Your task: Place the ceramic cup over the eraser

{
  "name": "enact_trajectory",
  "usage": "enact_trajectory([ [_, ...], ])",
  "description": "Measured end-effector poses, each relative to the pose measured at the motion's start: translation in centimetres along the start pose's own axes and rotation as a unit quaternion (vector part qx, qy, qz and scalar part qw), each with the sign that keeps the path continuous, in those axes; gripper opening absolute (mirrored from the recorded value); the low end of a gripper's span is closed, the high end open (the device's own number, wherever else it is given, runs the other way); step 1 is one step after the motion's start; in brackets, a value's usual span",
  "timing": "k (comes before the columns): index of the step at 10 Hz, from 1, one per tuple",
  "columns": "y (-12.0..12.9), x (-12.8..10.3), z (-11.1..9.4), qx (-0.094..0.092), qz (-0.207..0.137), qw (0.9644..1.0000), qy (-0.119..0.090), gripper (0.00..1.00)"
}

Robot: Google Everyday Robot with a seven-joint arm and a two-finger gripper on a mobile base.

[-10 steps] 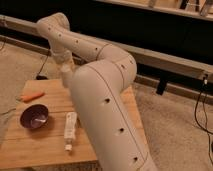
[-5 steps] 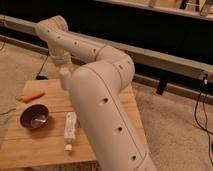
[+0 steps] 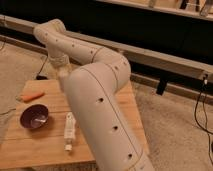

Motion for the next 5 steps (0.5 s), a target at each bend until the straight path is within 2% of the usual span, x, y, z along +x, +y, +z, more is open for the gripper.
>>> enact_trajectory([
  [2,0.1,0.2,0.6,0.0,-0.001,1.0,0.006,0.0],
  [5,0.9,0.8,2.4,-0.013,0.003,0.9998,0.013,0.0],
])
